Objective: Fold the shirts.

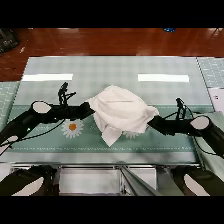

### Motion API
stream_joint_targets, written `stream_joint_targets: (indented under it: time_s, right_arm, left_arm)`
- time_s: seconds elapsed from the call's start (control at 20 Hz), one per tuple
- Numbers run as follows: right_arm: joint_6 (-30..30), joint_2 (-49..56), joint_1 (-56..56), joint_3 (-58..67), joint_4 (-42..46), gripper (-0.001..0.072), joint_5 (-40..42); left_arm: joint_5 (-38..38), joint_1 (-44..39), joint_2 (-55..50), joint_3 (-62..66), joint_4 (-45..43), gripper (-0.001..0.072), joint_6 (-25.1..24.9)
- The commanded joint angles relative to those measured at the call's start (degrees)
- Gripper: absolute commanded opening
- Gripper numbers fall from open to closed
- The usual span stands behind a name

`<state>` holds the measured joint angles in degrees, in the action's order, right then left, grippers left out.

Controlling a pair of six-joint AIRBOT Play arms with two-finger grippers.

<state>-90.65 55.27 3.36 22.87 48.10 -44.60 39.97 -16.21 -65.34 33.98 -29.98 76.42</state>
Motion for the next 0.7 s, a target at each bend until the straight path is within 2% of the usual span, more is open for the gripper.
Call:
stream_joint_targets:
  time_s: [0.0,0.15,0.2,0.25,0.3,0.35,0.5,0.65]
  right_arm:
    - [0.3,9.0,0.8,3.6,-1.7,0.0408,3.9]
    - [5.7,16.6,0.8,7.6,-9.0,0.0406,3.4]
    - [7.6,18.4,0.8,9.4,-11.2,0.0353,2.6]
    - [9.6,19.6,0.8,11.1,-12.8,0.0244,1.7]
    - [11.8,20.3,0.8,13.1,-13.6,0.0098,0.6]
    - [13.8,20.3,0.7,15.4,-13.2,0.0025,-0.7]
    - [14.4,19.5,-0.1,27.2,-8.6,0.0024,-8.9]
    - [10.6,16.7,-0.8,45.1,-1.1,0.0023,-15.1]
  left_arm:
    - [1.2,0.1,0.0,0.2,0.0,0.0019,-0.4]
    - [1.2,0.1,-0.1,0.2,0.0,0.002,-1.0]
    - [1.1,0.1,-0.1,0.2,0.0,0.0019,-1.0]
    - [0.7,0.2,-0.1,0.2,0.0,0.0019,-1.1]
    - [0.5,0.9,-0.1,0.5,0.0,0.0019,-2.0]
    - [0.9,2.3,-0.1,1.3,0.0,0.0019,-3.0]
    - [7.3,10.0,0.6,8.4,0.0,0.0019,-5.2]
    - [14.3,17.8,2.5,22.3,0.0,0.0019,-6.3]
